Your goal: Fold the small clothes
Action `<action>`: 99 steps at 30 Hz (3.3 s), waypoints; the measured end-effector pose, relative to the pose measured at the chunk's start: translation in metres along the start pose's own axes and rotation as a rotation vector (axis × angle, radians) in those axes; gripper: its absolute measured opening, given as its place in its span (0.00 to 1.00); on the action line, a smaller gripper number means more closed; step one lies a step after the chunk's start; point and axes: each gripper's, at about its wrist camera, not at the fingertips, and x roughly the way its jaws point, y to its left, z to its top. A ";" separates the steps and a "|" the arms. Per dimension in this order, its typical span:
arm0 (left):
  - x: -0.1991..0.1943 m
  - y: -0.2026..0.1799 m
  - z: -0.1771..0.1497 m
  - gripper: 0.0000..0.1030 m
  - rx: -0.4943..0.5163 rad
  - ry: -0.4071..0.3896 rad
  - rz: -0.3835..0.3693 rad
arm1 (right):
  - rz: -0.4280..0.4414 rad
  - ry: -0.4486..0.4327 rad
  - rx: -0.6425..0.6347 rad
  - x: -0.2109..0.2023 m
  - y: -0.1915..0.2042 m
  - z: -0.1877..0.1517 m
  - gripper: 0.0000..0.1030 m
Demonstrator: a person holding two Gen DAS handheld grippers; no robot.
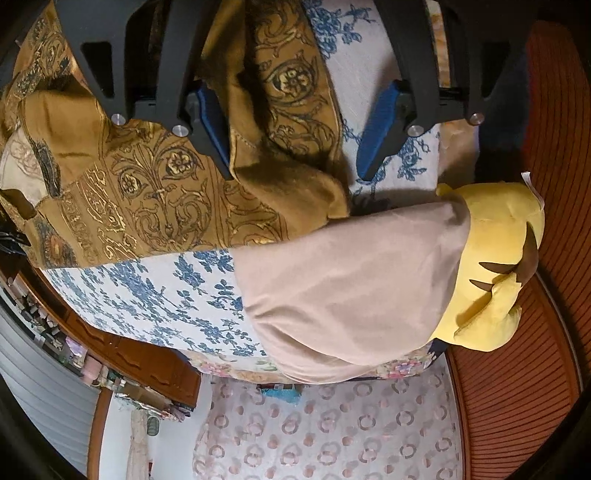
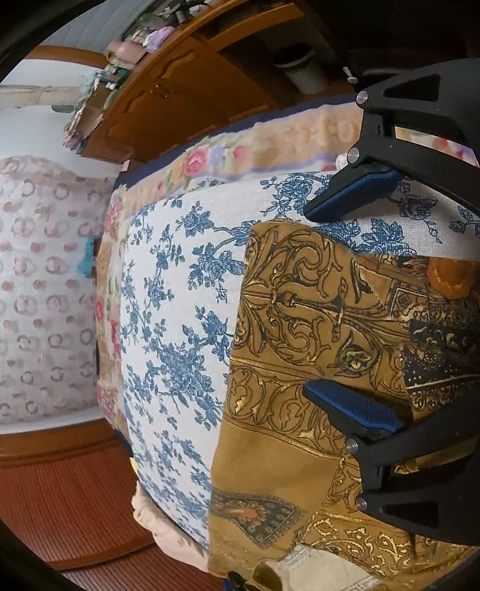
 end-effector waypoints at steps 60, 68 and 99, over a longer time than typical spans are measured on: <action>-0.085 0.019 0.166 0.07 -0.007 -0.402 0.004 | -0.016 -0.368 -0.139 -0.104 0.032 0.177 0.07; -0.038 0.006 0.170 0.22 0.015 -0.324 0.038 | -0.100 -0.246 -0.109 -0.027 0.021 0.185 0.23; -0.040 -0.005 0.008 0.56 -0.003 -0.163 0.000 | -0.014 -0.016 -0.066 0.008 0.019 0.028 0.56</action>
